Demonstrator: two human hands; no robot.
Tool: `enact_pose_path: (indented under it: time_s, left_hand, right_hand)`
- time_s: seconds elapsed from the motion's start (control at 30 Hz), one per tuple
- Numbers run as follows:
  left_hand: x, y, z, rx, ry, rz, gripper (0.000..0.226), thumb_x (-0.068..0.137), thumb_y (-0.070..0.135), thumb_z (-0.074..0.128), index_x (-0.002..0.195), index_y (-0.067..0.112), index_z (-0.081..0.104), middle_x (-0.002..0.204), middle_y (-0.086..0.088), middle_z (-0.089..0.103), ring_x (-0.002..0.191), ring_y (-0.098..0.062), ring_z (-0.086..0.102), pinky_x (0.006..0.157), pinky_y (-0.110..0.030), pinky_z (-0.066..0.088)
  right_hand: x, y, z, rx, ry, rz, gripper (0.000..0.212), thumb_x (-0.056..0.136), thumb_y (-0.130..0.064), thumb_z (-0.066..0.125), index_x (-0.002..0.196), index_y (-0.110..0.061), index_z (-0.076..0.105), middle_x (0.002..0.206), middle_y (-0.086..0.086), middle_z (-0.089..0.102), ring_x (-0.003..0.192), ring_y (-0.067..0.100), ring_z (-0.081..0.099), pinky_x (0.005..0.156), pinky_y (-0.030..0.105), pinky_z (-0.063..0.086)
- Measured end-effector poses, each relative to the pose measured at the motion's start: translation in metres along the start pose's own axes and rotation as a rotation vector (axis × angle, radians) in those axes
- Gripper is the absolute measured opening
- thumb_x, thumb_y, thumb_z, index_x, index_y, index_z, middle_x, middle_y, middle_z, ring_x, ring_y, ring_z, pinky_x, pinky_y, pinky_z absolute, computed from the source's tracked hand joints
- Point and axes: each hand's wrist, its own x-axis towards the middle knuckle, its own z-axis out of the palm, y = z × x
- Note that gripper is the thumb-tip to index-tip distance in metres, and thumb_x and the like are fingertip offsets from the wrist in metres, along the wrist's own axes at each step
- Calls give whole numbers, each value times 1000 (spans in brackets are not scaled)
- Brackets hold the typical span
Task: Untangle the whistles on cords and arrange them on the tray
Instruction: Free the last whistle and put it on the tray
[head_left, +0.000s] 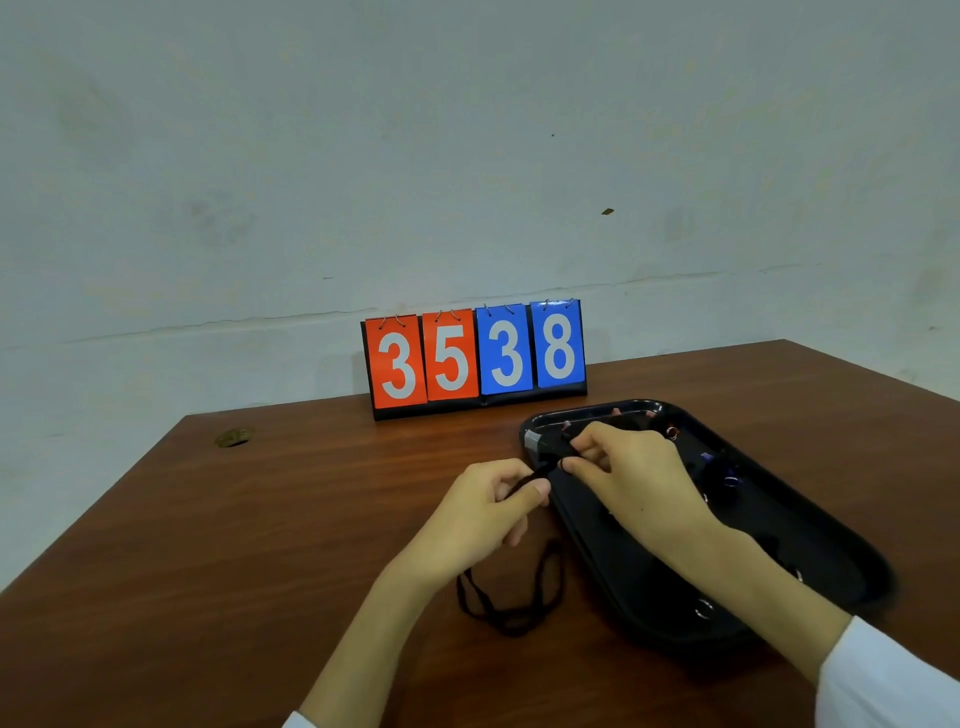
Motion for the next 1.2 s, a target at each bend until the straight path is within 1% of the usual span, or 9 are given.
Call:
enact_pose_path:
  time_s: [0.13,0.23,0.37,0.47,0.57,0.73,0.93,1.1,1.2]
  left_hand:
    - [3,-5,0,24,34,16,19,90,33,58,80,19,66,52,10,56,50,0,51,62,-18,47]
    - [3,-5,1,36,61,45,12,86,32,65,76,25,68,63,12,62,60,4,56,63,-16,43]
    - [3,-4,0,55,105,62,14,83,34,66,74,25,70,70,8,67,70,2,61,70,-14,43]
    - [3,-5,-1,19,137,75,20,82,36,66,72,20,70,69,3,65,66,-4,60,66,-16,47]
    - [4,-3,-3,-31,149,96,23,84,36,62,68,20,67,66,6,64,64,-3,59,65,-15,47]
    - [4,2,-3,-99,171,60,39,93,33,51,60,13,59,48,9,47,46,-3,40,47,-12,32]
    - [3,3,0,-146,89,-46,41,98,28,42,66,14,64,47,4,49,33,-1,34,39,-13,27]
    - [2,2,5,-81,29,12,33,100,30,38,87,15,64,52,2,51,36,1,40,43,-7,32]
    - [3,-2,8,9,3,12,29,99,32,39,88,21,64,51,7,52,40,2,44,52,-10,36]
  right_hand:
    - [-1,5,0,-232,-109,-89,24,91,-32,56,110,-18,59,100,-2,67,93,13,63,86,32,51]
    - [-2,7,-2,-227,-243,-167,22,89,-28,59,108,-18,62,99,-2,68,90,9,63,86,27,51]
    - [-4,9,-7,-15,-465,-135,18,85,-21,65,100,-12,67,89,1,71,75,6,67,77,19,54]
    - [-9,8,-12,289,-525,-83,8,81,-12,68,89,-8,69,80,6,72,70,13,70,71,23,57]
    - [-15,4,-16,548,-559,-42,5,81,-7,67,84,-10,68,77,7,72,70,16,70,67,23,56]
    - [-14,-3,-22,725,-460,12,11,82,-2,62,80,-11,68,74,4,73,69,15,70,64,22,56]
    - [-12,-5,-16,851,-308,84,10,84,-2,60,85,-8,68,72,6,72,67,15,68,63,22,56]
    - [-8,-1,-9,877,-66,158,8,82,-5,63,84,-10,69,73,8,73,68,17,69,64,22,57]
    - [-5,6,-7,699,31,187,7,80,-9,68,83,-16,68,72,4,72,68,14,70,66,21,56]
